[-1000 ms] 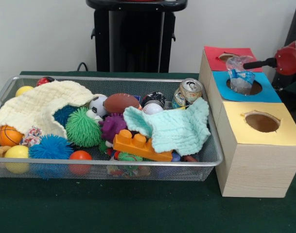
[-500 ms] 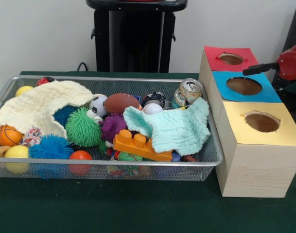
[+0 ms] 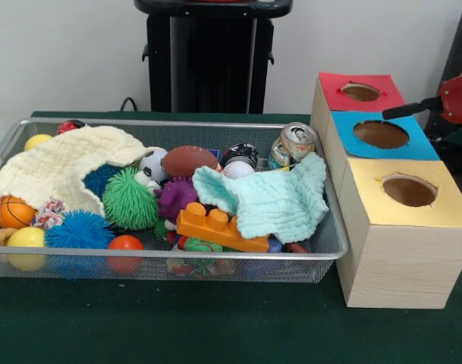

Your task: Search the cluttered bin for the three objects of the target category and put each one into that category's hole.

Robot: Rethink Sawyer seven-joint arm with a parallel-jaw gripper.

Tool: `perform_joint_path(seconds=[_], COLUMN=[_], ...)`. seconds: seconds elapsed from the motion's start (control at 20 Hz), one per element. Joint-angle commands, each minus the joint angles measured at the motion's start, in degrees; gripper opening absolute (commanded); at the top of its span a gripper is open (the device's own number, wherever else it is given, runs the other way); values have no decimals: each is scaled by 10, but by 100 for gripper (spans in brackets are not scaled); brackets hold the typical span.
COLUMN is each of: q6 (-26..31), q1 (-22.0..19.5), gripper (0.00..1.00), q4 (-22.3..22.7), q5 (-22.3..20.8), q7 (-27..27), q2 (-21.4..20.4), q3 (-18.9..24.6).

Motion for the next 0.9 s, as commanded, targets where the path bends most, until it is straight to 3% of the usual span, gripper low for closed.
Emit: perform_joint_path(seconds=[0.05,0.25,0.35,0.4,0.6,0.9], q6=[17,-40,-81,-120,-197,-251], q1=[-27,-44,-58,-68,-106,-164], gripper=[100,100,100,100,100,100], q4=[24,95,152,202,324,418], q5=[-27,12,46,68,106,129], q7=[-190,-141,-119,-113,-153,-219], q2=[1,-48,-87,-120,-223,-325], q3=[4,-11,-10,-12,-16,-1])
